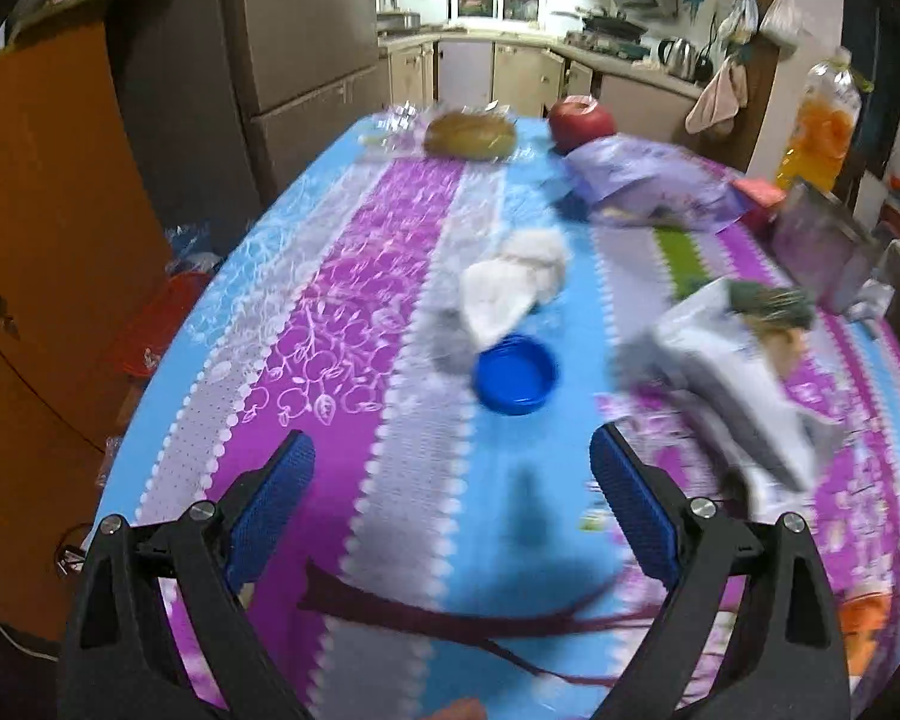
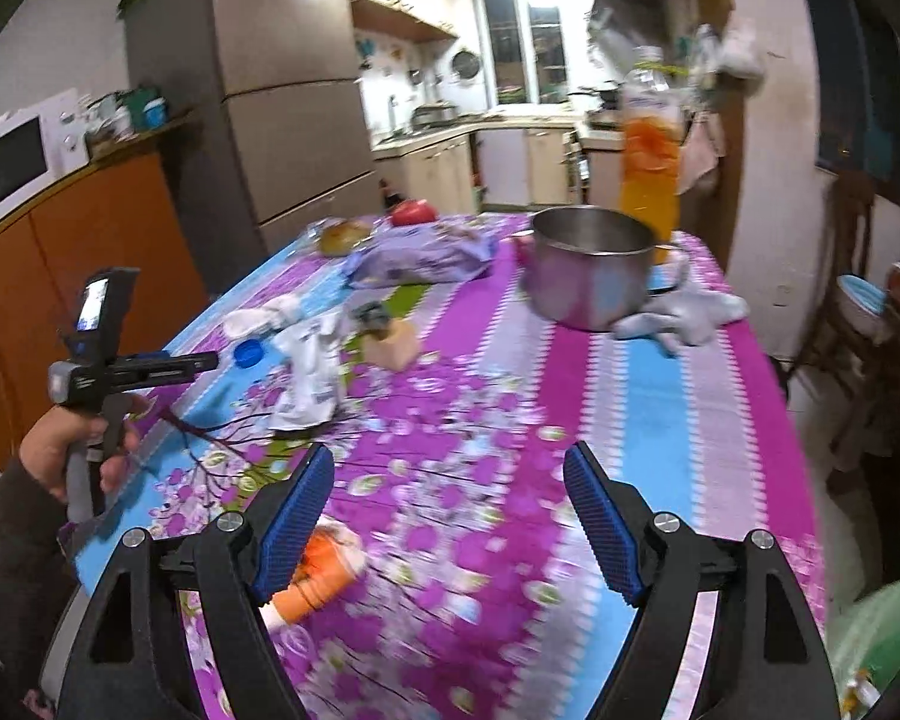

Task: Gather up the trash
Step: 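Move both grippers back from the bin to the table, then grasp the blue bottle cap with the left gripper while the right grasps the white plastic bag, then lift the blue cap and white bag off the table toward the bin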

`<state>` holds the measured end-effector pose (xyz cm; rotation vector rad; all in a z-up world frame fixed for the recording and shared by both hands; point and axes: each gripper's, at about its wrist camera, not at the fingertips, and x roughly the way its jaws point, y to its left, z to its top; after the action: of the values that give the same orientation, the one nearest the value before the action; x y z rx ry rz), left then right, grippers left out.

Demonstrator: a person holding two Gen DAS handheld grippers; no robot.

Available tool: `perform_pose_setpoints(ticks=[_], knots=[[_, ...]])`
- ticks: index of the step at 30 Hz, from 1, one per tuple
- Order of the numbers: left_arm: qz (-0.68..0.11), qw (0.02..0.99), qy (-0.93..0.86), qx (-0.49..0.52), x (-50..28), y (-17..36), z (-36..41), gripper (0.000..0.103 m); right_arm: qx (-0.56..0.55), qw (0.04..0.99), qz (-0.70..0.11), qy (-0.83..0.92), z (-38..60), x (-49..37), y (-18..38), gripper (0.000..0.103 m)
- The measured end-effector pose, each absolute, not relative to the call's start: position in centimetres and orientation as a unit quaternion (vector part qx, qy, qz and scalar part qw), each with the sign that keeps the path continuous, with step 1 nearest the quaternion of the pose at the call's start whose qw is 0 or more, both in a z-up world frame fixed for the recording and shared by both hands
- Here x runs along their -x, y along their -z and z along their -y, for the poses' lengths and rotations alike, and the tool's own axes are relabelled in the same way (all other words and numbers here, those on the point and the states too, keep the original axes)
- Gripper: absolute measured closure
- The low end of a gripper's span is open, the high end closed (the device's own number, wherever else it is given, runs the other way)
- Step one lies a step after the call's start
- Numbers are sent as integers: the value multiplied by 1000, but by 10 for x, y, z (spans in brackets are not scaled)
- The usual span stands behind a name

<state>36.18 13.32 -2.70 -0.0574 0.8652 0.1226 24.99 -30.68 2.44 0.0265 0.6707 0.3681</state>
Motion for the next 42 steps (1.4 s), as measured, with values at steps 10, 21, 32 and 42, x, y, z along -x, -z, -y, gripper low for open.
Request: perform_pose_setpoints(ticks=[10,21,32,42], knots=[[-429,902,-35,7,-400,48,-116,13,2,898,-362,-248,256,-294,-2,24],[-437,899,-21,22,-398,48,-119,68,6,878,-384,-287,217,-345,15,25],[-431,902,-6,36,-381,47,-118,68,74,852,-407,-320,150,-388,29,37],[-426,904,-11,43,-376,46,-118,68,113,847,-425,-298,133,-400,43,80]])
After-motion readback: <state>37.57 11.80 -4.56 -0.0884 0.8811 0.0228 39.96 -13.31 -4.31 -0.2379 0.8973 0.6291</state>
